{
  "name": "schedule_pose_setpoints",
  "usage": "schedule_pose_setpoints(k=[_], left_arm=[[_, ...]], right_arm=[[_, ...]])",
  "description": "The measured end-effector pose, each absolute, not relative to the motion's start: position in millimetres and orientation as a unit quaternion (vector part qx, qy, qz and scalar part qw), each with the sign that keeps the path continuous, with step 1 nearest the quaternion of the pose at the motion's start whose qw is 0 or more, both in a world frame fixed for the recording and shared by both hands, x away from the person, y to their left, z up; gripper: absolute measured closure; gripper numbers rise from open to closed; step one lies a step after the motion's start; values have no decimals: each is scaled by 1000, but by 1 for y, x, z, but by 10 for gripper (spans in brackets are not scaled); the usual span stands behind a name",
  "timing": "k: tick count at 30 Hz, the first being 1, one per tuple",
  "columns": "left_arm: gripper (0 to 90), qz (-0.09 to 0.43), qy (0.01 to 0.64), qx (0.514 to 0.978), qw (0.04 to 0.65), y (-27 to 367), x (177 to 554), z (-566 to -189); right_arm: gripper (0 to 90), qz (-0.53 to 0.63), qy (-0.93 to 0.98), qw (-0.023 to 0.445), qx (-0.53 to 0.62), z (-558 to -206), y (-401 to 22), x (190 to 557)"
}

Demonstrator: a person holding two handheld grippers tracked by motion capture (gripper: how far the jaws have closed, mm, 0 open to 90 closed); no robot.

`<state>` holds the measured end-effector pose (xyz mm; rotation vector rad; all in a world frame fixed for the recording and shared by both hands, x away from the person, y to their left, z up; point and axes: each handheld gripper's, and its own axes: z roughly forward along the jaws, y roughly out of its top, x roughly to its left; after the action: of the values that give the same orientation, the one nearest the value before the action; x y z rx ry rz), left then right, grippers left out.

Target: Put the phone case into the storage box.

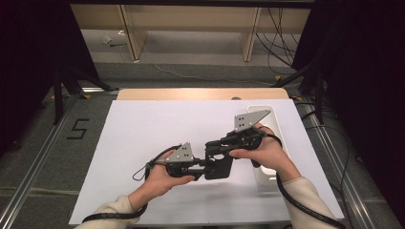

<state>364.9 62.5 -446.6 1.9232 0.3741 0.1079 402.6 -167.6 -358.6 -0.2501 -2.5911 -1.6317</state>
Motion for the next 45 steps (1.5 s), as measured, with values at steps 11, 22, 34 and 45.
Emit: schedule_pose_setpoints(k=[11,22,34,45], left_arm=[[795,43,161,820,548,64,365,-445],[799,52,175,818,545,68,365,-442],[799,68,190,814,544,69,365,-440],[800,80,218,806,544,72,365,-438]], right_arm=[[715,-529,-846,27,-65,-358,-168,402],[281,-543,-835,-12,-82,-355,-171,403],[159,-548,-828,-43,-109,-357,-178,404],[141,-560,-816,-67,-130,-356,-182,402]])
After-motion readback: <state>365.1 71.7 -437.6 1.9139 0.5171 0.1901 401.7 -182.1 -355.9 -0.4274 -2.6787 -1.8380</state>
